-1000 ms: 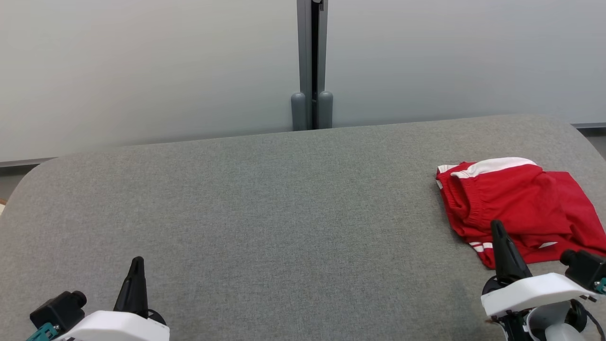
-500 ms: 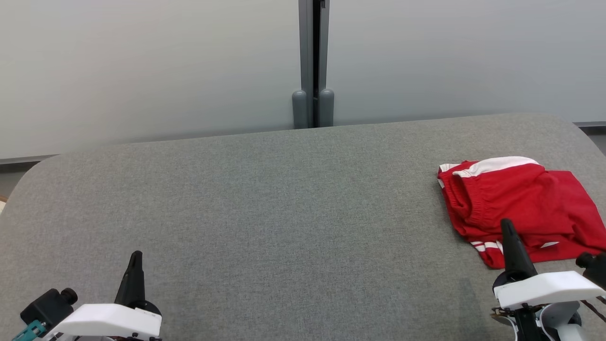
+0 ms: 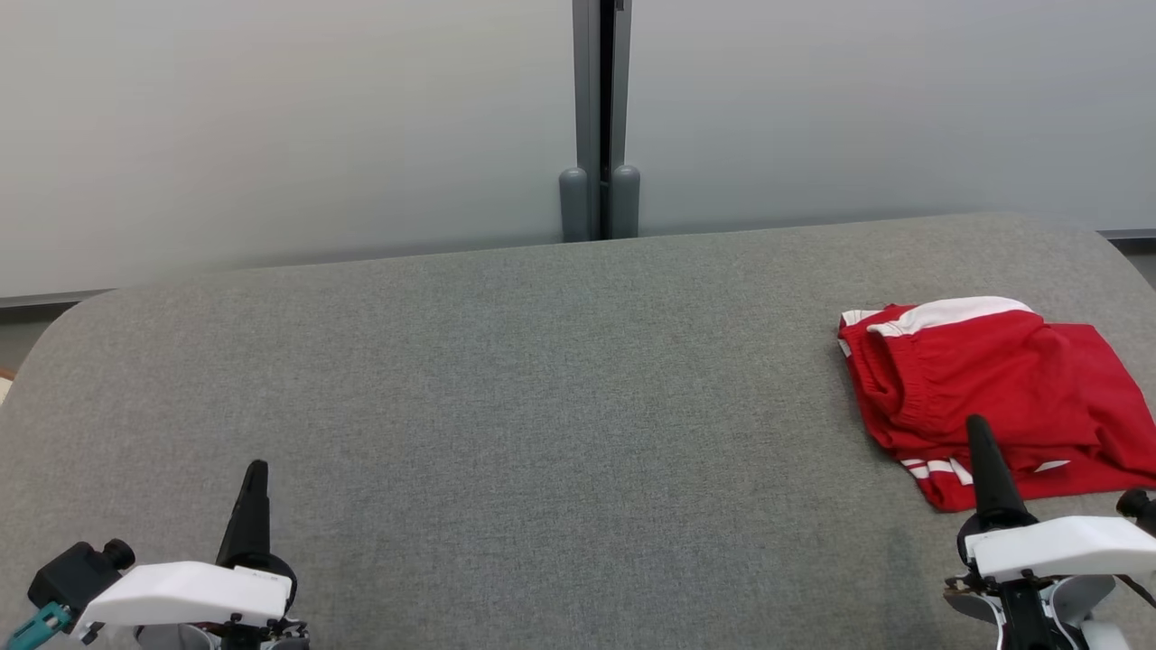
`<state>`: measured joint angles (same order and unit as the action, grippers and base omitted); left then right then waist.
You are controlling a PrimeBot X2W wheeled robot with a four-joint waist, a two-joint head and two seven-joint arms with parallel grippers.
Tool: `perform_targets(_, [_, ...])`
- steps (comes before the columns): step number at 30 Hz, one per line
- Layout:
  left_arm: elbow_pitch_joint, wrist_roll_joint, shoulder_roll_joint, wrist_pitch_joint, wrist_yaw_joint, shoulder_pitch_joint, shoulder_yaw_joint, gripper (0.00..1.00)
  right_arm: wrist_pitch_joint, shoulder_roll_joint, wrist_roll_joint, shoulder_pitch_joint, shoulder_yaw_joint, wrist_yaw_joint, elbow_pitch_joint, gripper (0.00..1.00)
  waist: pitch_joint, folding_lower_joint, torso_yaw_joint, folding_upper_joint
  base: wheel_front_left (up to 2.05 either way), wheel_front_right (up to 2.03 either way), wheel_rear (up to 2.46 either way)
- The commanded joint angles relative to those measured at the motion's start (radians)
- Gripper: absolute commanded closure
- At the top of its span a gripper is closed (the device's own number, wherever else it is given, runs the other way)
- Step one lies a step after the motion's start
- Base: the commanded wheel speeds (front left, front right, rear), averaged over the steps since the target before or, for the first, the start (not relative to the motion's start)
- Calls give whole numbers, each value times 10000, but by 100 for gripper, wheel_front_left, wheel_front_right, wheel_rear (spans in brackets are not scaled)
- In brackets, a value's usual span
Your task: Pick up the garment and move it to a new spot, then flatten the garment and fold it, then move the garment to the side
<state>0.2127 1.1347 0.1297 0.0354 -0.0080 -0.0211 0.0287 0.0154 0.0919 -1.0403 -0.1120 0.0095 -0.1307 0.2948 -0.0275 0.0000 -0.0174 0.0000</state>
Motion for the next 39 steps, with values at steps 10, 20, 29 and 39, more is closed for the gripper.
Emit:
perform_targets(10, [-9,944,-98,-265,-281,-409,-339,100,-284,-36,-1111,-83,-267,-1,-221,100,41,0,24,0,0,0,0])
perform_targets(20, [54,1705,-244,-529,-477,-508,-566,100,-491,-116,-2045,-58,-477,-1,-287,100,84,0,48,0,0,0,0])
perform_targets(29, [112,2346,-343,-720,-656,-617,-756,100,-671,-176,-2808,-36,-636,-1,-345,100,123,0,70,0,0,0,0])
perform_targets(39, [170,3009,-469,-944,-824,-700,-949,100,-846,-240,-3600,-10,-815,-1,-402,100,166,0,94,0,0,0,0])
